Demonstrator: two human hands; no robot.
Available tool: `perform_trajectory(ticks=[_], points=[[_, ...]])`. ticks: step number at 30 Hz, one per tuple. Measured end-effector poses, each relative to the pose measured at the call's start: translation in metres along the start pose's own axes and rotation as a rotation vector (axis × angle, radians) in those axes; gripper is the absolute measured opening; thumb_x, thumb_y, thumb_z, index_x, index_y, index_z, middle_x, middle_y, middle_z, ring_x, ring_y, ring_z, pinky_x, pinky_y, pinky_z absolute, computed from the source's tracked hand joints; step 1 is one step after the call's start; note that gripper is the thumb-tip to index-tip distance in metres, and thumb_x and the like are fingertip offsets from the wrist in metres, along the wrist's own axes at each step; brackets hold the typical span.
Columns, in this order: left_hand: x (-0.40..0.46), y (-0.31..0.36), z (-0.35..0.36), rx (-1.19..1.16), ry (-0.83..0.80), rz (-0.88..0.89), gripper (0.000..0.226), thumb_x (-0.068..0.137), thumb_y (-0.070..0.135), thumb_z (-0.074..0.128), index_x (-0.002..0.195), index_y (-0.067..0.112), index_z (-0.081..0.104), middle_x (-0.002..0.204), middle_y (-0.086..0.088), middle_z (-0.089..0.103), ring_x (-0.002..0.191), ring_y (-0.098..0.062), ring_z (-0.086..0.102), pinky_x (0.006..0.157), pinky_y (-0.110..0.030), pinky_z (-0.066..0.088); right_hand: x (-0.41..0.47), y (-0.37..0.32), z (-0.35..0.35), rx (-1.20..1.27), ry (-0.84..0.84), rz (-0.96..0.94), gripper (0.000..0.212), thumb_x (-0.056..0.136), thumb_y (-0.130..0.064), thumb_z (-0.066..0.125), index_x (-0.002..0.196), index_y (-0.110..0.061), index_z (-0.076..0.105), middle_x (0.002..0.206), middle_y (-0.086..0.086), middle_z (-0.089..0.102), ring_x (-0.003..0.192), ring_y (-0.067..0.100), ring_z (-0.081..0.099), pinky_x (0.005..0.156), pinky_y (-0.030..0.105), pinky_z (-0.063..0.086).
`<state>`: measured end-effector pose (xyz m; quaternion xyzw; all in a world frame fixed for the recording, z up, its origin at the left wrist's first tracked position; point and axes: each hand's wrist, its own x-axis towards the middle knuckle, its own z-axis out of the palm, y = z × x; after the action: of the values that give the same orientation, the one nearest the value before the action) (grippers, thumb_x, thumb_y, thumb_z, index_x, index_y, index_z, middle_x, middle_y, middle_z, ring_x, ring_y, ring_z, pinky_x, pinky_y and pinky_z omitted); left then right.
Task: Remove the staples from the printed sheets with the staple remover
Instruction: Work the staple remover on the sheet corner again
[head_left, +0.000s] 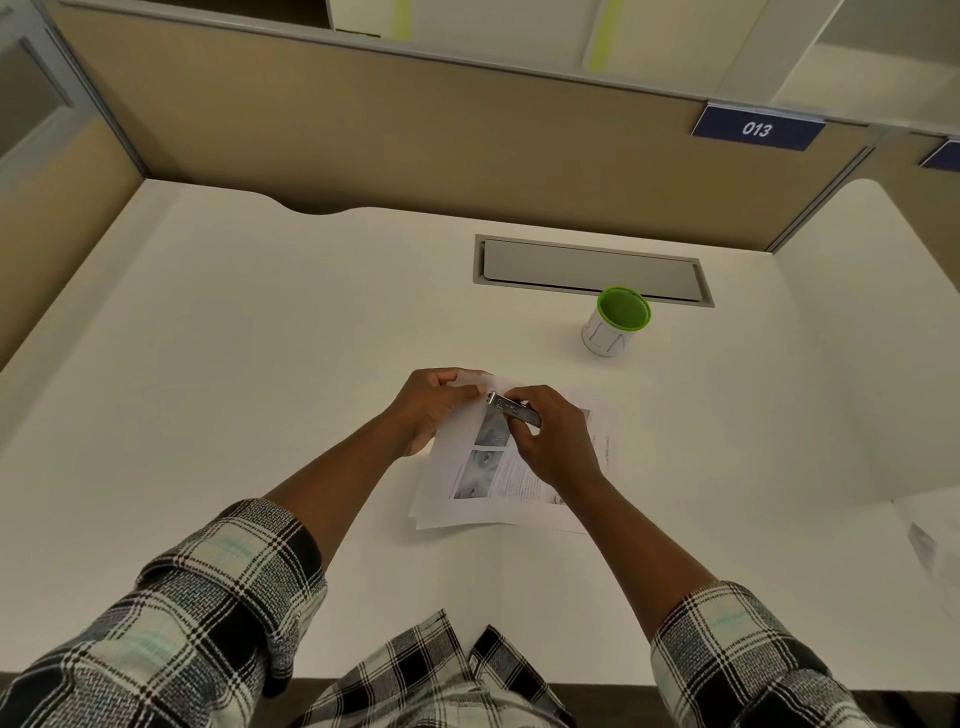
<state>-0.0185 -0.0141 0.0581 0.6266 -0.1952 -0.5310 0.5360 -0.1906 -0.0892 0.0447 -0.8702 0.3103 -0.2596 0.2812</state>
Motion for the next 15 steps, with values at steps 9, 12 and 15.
perform_trajectory(ticks=[9,12,15], points=[[0.0033,-0.0042,-0.0047,-0.048,0.004,-0.037,0.037,0.079,0.009,0.076,0.114,0.005,0.067,0.11,-0.013,0.07,0.095,-0.027,0.066,0.082,-0.038,0.056,-0.0002,0.0003,0.0009,-0.025,0.022,0.018,0.022,0.082,-0.008,0.069,0.103,-0.013,0.069,0.097,0.0,0.069,0.086,0.011,0.061,0.077,0.002,0.037],[0.0036,-0.0066,-0.0039,-0.07,0.014,-0.016,0.036,0.08,0.009,0.074,0.115,0.004,0.066,0.111,-0.013,0.07,0.096,-0.027,0.065,0.082,-0.036,0.056,0.0001,0.0009,0.0005,-0.018,0.031,0.002,0.02,0.082,-0.008,0.069,0.102,-0.013,0.07,0.096,0.0,0.07,0.085,0.012,0.062,0.076,0.005,0.039],[0.0038,-0.0063,-0.0042,-0.074,0.008,-0.001,0.034,0.081,0.006,0.073,0.114,0.004,0.067,0.112,-0.014,0.069,0.096,-0.027,0.065,0.089,-0.041,0.055,0.0,0.0011,0.0,-0.035,0.022,-0.036,0.021,0.082,-0.011,0.07,0.103,-0.012,0.071,0.097,0.001,0.071,0.087,0.016,0.064,0.078,0.019,0.049]])
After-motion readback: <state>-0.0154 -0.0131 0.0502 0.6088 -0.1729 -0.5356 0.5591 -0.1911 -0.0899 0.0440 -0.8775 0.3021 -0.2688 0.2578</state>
